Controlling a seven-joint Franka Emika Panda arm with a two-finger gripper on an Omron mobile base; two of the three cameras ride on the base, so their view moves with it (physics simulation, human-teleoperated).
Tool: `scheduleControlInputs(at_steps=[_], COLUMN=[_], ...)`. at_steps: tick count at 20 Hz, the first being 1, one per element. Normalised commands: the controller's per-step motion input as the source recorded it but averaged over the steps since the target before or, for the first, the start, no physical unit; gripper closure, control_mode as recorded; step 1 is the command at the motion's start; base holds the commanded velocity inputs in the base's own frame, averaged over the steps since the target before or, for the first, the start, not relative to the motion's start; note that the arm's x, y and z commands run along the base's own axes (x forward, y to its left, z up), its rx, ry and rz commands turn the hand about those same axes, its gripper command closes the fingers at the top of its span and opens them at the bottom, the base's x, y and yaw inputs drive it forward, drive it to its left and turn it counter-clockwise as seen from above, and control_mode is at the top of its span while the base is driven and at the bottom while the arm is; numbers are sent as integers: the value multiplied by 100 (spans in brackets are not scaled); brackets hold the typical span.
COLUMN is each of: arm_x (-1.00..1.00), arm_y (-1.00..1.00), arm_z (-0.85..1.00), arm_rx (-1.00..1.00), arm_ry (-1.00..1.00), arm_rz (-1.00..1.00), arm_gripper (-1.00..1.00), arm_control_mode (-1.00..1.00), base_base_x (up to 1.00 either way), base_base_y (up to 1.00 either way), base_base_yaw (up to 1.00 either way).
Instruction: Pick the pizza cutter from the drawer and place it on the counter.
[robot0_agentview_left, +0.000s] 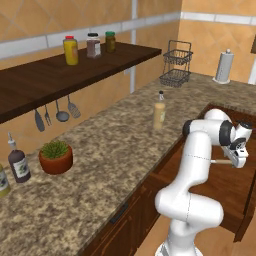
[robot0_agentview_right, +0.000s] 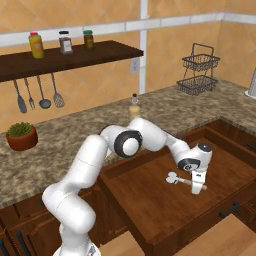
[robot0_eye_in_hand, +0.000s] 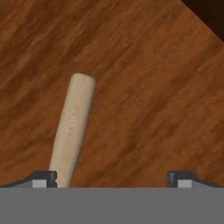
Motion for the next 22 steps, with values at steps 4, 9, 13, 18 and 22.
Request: scheduleControlInputs(at_steps=[4, 9, 13, 18, 22], arm_x=[30, 35, 43, 19, -3], arm_y=[-22, -15, -8, 0, 0], arm_z=[-41, -18, -24, -43, -1], arm_rx=[0, 0, 0, 0, 0], arm_ry=[0, 1, 4, 7, 0], arm_rz=[-1, -4, -4, -2, 0], arm_gripper=[-100, -100, -100, 100, 100], arm_control_mode=[-100, -100, -100, -100, -100], base_base_x=[0, 0, 0, 0, 0], base_base_y=[0, 0, 0, 0, 0], base_base_yaw=[0, 0, 0, 0, 0])
